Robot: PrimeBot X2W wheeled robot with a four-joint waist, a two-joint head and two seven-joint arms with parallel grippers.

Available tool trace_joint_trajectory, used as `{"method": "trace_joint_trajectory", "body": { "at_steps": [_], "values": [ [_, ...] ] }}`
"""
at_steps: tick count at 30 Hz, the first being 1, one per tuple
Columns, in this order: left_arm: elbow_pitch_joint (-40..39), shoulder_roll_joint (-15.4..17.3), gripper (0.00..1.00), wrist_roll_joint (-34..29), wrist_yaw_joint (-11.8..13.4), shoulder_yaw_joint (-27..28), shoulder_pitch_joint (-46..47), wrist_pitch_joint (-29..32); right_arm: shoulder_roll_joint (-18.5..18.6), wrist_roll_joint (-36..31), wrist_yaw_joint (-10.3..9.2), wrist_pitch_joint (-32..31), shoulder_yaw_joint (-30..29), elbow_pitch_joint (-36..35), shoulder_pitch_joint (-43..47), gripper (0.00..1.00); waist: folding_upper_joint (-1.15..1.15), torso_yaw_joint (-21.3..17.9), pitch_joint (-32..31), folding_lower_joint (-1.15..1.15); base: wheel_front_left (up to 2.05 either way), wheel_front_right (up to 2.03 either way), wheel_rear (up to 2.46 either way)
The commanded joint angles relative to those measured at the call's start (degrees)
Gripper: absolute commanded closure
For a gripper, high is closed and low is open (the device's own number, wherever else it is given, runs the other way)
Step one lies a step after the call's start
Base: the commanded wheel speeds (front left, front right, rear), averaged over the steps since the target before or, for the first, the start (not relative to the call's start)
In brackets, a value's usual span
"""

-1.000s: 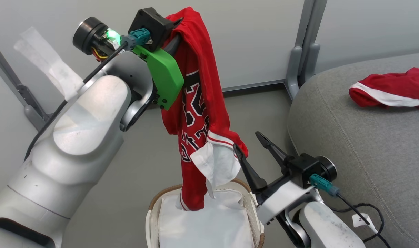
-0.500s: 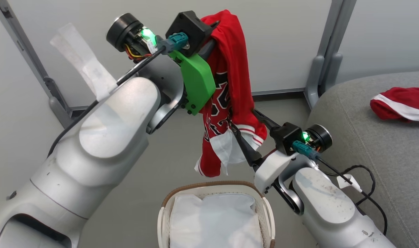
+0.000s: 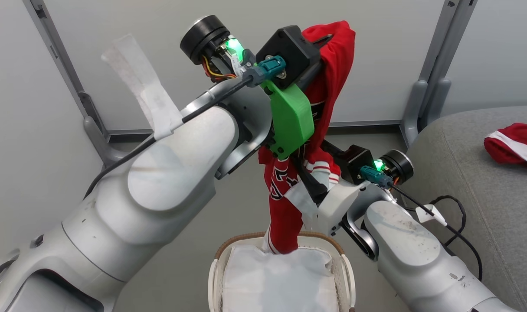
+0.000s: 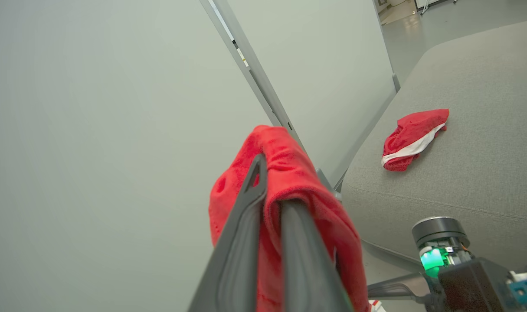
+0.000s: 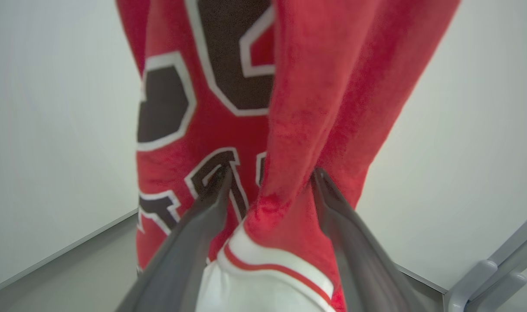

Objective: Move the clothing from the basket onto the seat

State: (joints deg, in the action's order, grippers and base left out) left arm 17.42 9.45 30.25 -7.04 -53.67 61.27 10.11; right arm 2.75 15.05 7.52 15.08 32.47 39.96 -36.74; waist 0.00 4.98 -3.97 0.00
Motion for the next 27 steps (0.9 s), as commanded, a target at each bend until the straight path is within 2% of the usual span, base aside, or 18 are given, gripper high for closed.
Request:
{"method": "trace_joint_trajectory", "body": {
  "at_steps": [1, 3, 10, 15, 16, 17, 18, 19, 20, 27],
  "values": [
    [-0.82, 0.05, 1.00, 0.45, 0.07, -0.03, 0.00, 0.19, 0.24, 0.34, -0.06, 0.13, 0.11, 0.43, -0.87, 0.70, 0.00, 0.25, -0.06, 0.00, 0.00, 0.00, 0.00],
    [-1.96, 0.25, 1.00, 0.49, 0.14, -0.31, -0.45, 0.34, 0.24, 0.43, -0.07, 0.13, 0.13, 0.89, -1.59, 1.00, 0.00, 0.42, -0.06, 0.00, 0.00, 0.00, 0.00],
    [-2.63, 2.68, 1.00, 1.36, 1.79, 0.87, -2.40, 0.75, 0.23, 0.65, -0.07, 0.13, -0.69, 0.43, -2.75, 1.00, 0.00, -0.13, 0.22, 0.00, 0.00, 0.00, 0.00],
    [-0.58, 5.93, 1.00, 2.60, 3.59, 2.84, -4.89, -0.58, 0.26, 0.40, -0.07, 0.13, -1.65, 0.22, -2.56, 1.00, 0.00, -1.30, 0.82, 0.00, 0.00, 0.00, 0.00],
    [0.03, 6.65, 0.94, 2.84, 4.02, 3.40, -5.50, -1.20, 0.24, 0.16, -0.06, 0.13, -2.11, 0.28, -2.61, 1.00, 0.00, -1.56, 0.98, 0.00, 0.00, 0.00, 0.00],
    [0.61, 7.28, 0.70, 3.16, 4.27, 3.78, -6.13, -1.64, 0.23, -0.03, -0.07, 0.13, -2.50, 0.34, -2.66, 1.00, 0.00, -1.76, 1.10, 0.00, 0.00, 0.00, 0.00],
    [1.22, 8.00, 0.54, 3.48, 4.66, 4.35, -7.01, -2.20, 0.23, -0.20, -0.07, 0.13, -3.06, 0.34, -2.72, 1.00, 0.00, -2.05, 1.27, 0.00, 0.00, 0.00, 0.00],
    [1.72, 8.61, 0.07, 3.66, 4.77, 4.65, -7.69, -2.66, 0.25, -0.51, -0.07, 0.13, -3.52, 0.41, -2.77, 1.00, 0.00, -2.22, 1.39, 0.00, 0.00, 0.00, 0.00],
    [2.44, 9.30, 0.00, 4.05, 4.91, 4.98, -8.54, -3.17, 0.24, -0.84, -0.06, 0.13, -4.13, 0.48, -2.84, 1.00, 0.00, -2.48, 1.55, 0.00, 0.00, 0.00, 0.00],
    [5.72, 11.91, 0.00, 5.89, 5.63, 6.60, -14.15, -7.66, 0.23, -3.54, -0.06, 0.13, -9.12, -0.72, -2.28, 1.00, 0.00, -3.91, 2.44, 0.00, 0.00, 0.00, 0.00]
  ]
}}
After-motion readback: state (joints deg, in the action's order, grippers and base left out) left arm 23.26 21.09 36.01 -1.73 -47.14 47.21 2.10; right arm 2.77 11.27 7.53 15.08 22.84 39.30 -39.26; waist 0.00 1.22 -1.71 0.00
